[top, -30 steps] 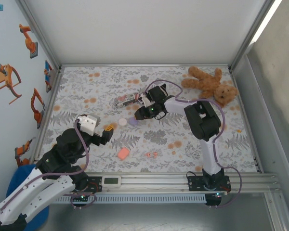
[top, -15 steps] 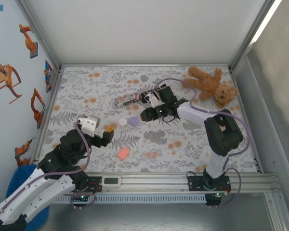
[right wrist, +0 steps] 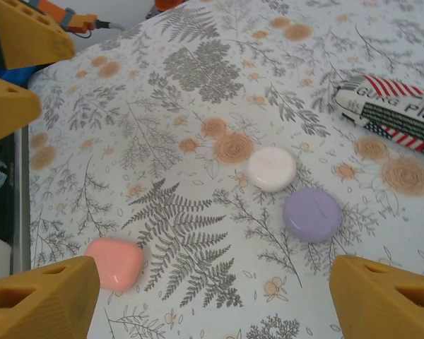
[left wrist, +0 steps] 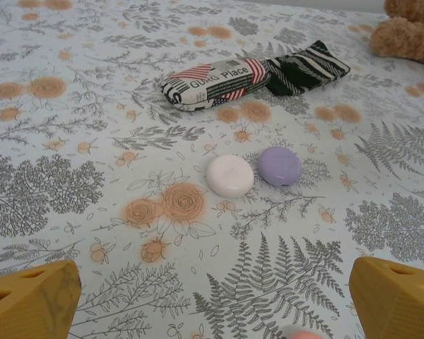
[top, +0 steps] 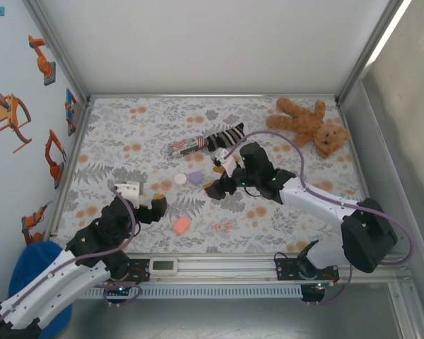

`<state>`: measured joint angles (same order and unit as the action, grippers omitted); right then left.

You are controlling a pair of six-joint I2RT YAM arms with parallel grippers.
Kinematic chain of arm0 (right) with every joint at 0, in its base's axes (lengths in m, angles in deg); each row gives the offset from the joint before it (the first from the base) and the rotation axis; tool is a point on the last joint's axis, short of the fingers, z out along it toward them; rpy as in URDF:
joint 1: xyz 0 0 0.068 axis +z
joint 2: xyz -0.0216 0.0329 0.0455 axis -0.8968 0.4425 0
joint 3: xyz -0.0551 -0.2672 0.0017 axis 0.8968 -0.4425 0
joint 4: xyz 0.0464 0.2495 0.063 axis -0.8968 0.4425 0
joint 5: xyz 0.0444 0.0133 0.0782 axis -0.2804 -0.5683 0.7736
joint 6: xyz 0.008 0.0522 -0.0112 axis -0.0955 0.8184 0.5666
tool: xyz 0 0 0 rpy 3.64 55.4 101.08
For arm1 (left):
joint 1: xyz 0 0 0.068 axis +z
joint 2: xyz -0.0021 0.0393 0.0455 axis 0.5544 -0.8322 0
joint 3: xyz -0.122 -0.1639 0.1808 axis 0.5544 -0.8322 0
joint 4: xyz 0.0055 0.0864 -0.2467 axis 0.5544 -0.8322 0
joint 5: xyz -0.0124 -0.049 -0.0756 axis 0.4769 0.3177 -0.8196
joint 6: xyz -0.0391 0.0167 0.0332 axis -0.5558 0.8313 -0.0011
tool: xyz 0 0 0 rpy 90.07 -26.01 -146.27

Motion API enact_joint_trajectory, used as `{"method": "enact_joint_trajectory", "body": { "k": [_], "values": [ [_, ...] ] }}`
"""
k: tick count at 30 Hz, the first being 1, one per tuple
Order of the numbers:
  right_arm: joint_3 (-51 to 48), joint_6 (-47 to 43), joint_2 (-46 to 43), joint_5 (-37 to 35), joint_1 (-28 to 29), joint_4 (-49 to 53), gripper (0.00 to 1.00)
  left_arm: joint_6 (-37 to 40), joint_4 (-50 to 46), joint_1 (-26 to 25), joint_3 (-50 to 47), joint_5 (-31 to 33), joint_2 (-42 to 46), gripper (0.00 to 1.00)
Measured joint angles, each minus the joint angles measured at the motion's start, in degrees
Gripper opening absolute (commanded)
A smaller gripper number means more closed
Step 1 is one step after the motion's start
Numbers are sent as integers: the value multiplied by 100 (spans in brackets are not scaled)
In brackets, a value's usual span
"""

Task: Insert wireless bluetooth earbuds into charging case

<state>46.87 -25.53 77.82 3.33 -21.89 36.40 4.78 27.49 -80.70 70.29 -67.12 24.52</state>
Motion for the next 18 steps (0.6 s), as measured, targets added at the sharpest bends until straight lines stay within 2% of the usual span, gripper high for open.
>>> {"method": "enact_joint_trajectory", "body": {
  "k": [5,9,18],
  "values": [
    [-13,-1123,2,262,295,48,99,-284,-22,138,-278,-42,144,96],
    [160,-2179,229,367,614,557,99,-476,-24,483,-348,-334,249,96],
    [1344,-3840,1248,-66,1209,1902,97,-723,179,2249,-400,-1976,273,96]
  ]
}}
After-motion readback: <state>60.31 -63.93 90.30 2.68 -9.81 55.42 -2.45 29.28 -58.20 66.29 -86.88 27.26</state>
